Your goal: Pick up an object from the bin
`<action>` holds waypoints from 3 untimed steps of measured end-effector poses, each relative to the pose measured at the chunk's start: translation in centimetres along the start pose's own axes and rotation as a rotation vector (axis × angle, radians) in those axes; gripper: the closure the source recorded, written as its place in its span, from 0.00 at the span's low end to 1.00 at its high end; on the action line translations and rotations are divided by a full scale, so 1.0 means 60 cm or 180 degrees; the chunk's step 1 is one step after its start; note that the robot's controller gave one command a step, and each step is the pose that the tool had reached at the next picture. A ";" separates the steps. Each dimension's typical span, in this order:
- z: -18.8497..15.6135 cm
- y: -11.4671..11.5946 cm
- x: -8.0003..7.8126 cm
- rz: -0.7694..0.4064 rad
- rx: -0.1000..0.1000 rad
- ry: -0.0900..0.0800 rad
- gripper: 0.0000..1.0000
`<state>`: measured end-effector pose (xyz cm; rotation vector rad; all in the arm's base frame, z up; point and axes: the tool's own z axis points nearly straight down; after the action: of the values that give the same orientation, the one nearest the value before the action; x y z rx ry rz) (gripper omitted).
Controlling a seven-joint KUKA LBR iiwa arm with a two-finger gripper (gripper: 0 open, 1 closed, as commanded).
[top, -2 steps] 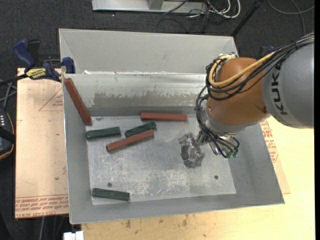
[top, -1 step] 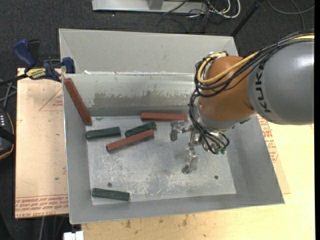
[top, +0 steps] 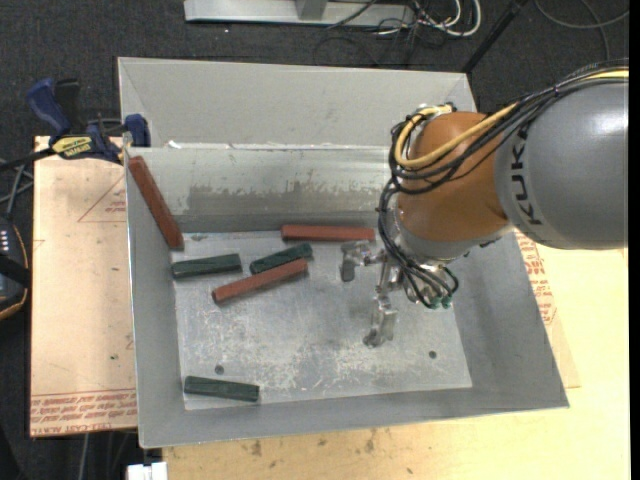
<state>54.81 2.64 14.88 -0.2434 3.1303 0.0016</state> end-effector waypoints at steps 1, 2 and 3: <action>0.036 0.056 -0.002 -0.0230 0.0006 -0.0006 0.00; 0.051 0.129 -0.083 -0.0877 -0.0002 0.0003 0.00; 0.093 0.126 -0.151 -0.0746 -0.0010 -0.0028 0.00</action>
Offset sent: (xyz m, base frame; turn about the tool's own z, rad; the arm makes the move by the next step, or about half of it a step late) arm 0.0566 0.0998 -0.0319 -0.3091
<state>62.61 11.52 9.34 -0.6059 3.0720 0.0072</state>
